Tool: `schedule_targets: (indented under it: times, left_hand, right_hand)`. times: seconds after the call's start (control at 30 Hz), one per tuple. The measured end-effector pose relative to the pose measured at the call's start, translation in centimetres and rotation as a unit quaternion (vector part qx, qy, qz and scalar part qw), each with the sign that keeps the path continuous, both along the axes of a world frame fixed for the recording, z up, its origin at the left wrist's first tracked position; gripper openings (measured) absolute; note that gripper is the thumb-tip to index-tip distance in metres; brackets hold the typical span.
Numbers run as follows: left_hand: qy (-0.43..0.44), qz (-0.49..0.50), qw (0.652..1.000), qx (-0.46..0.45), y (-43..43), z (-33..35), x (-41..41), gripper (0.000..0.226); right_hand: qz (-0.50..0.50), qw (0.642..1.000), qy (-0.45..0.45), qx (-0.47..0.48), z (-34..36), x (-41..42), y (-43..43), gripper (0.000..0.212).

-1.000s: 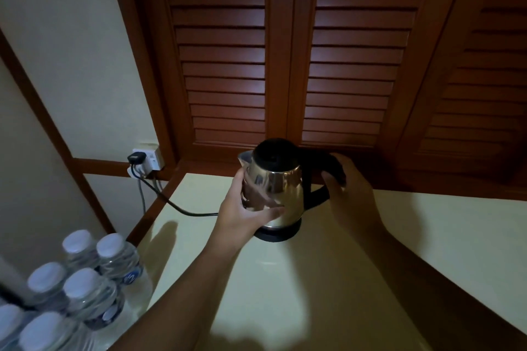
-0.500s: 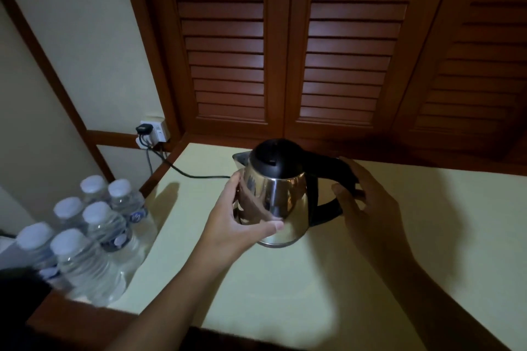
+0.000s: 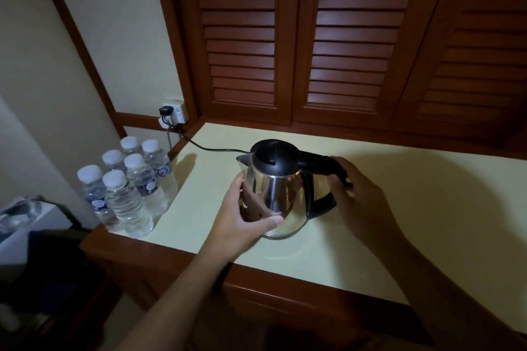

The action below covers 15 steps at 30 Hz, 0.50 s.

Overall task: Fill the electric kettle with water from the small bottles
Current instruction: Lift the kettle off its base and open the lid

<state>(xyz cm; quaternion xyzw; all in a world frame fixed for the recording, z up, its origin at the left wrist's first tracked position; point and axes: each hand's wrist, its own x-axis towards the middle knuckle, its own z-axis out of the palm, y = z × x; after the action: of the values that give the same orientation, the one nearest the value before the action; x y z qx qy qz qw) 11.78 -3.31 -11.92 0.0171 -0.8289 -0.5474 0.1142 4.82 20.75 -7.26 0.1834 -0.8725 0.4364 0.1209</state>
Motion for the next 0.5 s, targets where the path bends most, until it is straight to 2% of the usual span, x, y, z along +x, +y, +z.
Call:
schedule_targets:
  times: [0.1, 0.27, 0.4, 0.5]
  left_hand:
    - [0.010, -0.007, 1.000, -0.010, -0.1, -0.5, 0.2, 0.102]
    - [0.002, -0.007, 1.000, -0.021, -0.4, -1.0, -0.2, 0.113]
    - [-0.003, -0.009, 1.000, -0.013, -0.5, -1.0, -0.7, 0.118]
    - [-0.009, -0.010, 1.000, -0.008, -0.5, -1.0, -0.7, 0.120]
  right_hand:
    - [-0.025, 0.998, 0.037, 0.046, 3.1, 0.2, -1.4, 0.048]
    - [-0.048, 0.971, 0.088, 0.217, 7.9, -0.5, -7.0, 0.062]
    - [-0.106, 0.930, 0.095, 0.340, 9.3, -0.4, -10.6, 0.051]
    - [-0.129, 0.920, 0.076, 0.362, 9.8, -0.6, -11.5, 0.039]
